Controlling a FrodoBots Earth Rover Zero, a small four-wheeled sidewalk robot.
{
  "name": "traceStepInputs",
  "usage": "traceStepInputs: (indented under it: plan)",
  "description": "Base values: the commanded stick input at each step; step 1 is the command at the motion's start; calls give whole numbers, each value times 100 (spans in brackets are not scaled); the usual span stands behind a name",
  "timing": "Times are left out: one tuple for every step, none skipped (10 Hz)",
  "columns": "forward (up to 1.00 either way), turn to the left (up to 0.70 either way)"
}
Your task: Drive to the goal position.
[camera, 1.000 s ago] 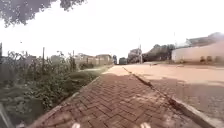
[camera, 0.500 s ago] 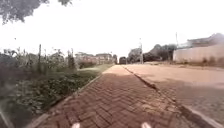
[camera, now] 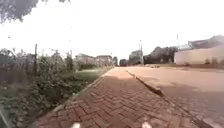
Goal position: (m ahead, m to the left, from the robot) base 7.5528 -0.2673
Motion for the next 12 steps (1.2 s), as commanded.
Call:
traceStepInputs:
  plan:
    - [70, -35]
    - [70, -35]
    - [70, -35]
    - [70, -35]
    - [70, 0]
    - [70, 0]
    - [70, 0]
    - [70, 0]
    - [70, 0]
    - [70, 0]
    - [70, 0]
    - [70, 0]
